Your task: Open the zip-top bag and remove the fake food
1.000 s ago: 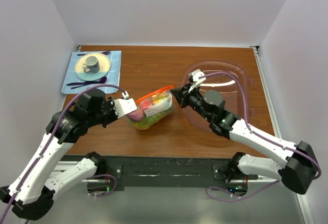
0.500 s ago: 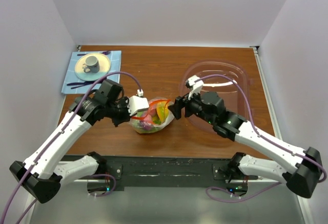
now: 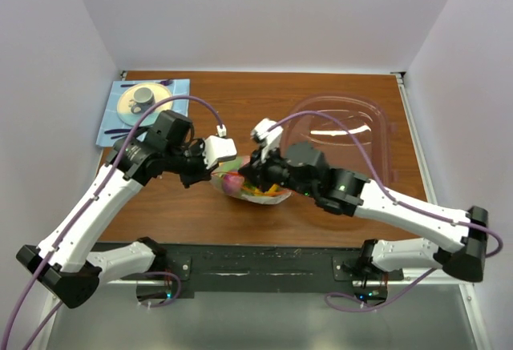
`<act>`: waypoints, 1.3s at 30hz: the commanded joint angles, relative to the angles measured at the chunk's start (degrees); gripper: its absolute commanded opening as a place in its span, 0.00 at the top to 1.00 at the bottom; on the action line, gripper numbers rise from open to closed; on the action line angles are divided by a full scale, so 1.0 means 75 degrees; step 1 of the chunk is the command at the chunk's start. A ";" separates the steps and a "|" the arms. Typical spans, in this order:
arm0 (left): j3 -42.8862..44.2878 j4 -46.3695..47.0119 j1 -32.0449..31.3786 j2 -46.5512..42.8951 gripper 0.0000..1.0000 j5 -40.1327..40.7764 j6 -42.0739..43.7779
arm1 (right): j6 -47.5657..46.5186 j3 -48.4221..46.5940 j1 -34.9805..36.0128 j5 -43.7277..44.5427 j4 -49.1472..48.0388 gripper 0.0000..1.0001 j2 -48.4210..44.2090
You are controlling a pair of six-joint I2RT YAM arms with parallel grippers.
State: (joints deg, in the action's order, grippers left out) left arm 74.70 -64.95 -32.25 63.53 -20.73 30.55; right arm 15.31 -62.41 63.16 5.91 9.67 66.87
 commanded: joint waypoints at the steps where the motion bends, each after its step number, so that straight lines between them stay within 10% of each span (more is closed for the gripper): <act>1: 0.0224 0.0011 0.0034 0.0002 1.00 -0.0341 -0.0194 | 0.0407 -0.0221 0.0555 -0.0577 0.0340 0.99 0.0540; 25: 0.0212 -0.0117 0.0046 -0.0232 1.00 -0.0447 -0.0252 | 0.2962 0.1981 0.0743 0.2315 -0.0820 0.95 -0.0818; 39: 0.0119 -0.0106 0.0034 -0.0267 1.00 -0.0540 -0.0252 | 0.2658 0.1608 0.0743 0.0606 -0.1736 0.90 -0.0807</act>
State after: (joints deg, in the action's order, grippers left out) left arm 74.67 -66.96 -32.21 62.54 -22.81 29.52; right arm 35.97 -47.29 68.58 13.78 -0.58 61.21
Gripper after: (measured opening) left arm 0.168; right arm 0.106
